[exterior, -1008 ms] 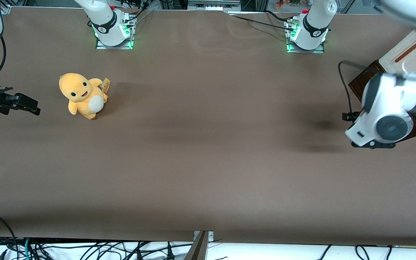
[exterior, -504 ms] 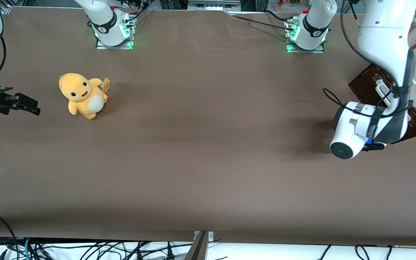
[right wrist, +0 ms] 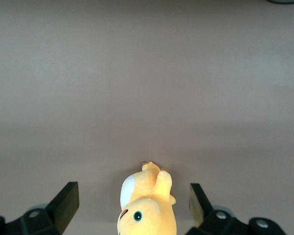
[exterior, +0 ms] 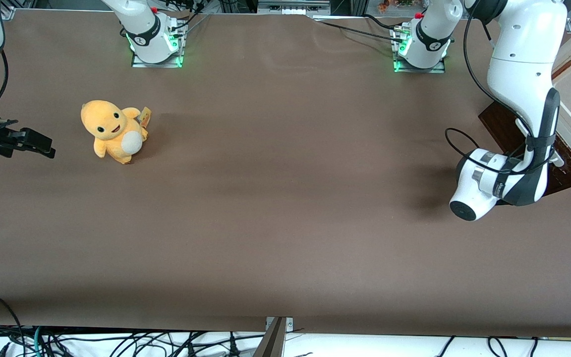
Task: Open lower drawer with left arm only
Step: 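Lower the left gripper and close it around the white drawer handle, then pull the handle outward from the cabinet with the left gripper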
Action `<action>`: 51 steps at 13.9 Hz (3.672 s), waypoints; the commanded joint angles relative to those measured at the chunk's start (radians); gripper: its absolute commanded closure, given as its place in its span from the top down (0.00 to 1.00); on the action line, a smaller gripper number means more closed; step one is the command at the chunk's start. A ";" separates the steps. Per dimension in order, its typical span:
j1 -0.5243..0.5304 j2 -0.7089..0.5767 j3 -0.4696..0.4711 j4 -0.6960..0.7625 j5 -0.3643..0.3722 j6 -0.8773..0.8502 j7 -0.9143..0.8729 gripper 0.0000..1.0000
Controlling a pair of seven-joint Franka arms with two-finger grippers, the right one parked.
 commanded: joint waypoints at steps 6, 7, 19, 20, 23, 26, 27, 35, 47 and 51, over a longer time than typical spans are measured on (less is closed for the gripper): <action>0.025 0.062 0.000 -0.018 0.143 -0.032 -0.018 0.59; 0.025 0.062 0.000 -0.018 0.143 -0.032 -0.018 0.45; -0.021 0.100 -0.006 0.014 0.167 -0.056 -0.018 0.05; -0.035 0.103 -0.008 0.017 0.159 -0.055 -0.019 0.05; -0.061 0.105 -0.010 0.019 0.145 -0.056 -0.019 0.07; -0.099 0.114 -0.011 0.049 0.124 -0.056 -0.018 0.08; -0.108 0.117 -0.011 0.059 0.114 -0.056 -0.018 0.08; -0.162 0.126 -0.011 0.100 0.059 -0.056 -0.010 0.32; -0.142 0.106 -0.011 0.353 -0.205 -0.050 -0.007 1.00; -0.105 0.100 -0.013 0.574 -0.551 -0.039 -0.007 1.00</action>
